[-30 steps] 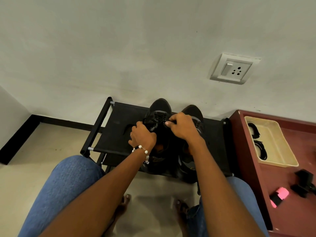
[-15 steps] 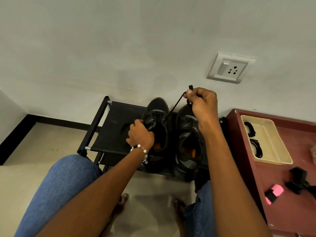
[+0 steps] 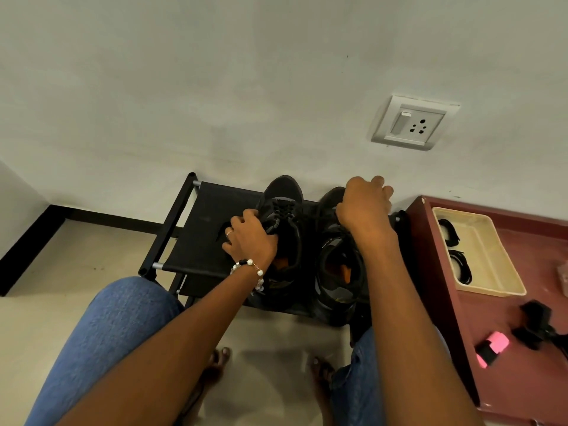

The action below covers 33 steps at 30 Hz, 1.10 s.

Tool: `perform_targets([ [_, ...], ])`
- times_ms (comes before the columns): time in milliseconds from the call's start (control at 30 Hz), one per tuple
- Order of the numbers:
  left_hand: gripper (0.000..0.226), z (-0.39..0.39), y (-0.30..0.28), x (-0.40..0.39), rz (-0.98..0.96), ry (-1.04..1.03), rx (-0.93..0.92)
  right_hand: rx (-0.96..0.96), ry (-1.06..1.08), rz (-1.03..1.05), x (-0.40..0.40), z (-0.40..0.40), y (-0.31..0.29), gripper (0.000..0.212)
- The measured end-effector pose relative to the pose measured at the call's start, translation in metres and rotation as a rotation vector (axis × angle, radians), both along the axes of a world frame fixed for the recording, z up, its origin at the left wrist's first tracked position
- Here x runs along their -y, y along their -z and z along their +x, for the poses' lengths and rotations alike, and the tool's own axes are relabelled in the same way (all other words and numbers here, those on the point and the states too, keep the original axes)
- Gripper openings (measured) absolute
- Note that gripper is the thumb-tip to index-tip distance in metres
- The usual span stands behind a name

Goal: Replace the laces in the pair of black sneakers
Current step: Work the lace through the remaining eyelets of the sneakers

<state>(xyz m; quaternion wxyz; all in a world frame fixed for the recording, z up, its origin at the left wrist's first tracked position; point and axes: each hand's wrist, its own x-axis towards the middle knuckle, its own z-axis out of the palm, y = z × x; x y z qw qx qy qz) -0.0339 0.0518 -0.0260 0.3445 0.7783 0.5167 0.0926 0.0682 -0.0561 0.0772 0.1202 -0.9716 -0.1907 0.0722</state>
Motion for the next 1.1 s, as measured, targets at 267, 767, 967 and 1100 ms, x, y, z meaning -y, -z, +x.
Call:
perform_targets([
  [267, 0.029, -0.011, -0.015, -0.009, 0.079, 0.222, 0.137, -0.350, -0.141, 0.535, -0.023, -0.020, 0.011, 0.017],
  [767, 0.023, -0.018, -0.017, -0.015, 0.046, 0.178, 0.194, -0.224, -0.302, 0.329, -0.035, -0.030, 0.057, 0.018],
  [967, 0.020, -0.019, -0.025, -0.018, 0.054, 0.162, 0.163, -0.140, -0.255, 0.353, -0.038, -0.033, 0.063, 0.011],
  [1100, 0.020, -0.019, -0.026, -0.021, 0.044, 0.179, 0.150, -0.013, -0.265, 0.306, -0.040, -0.044, 0.069, 0.015],
])
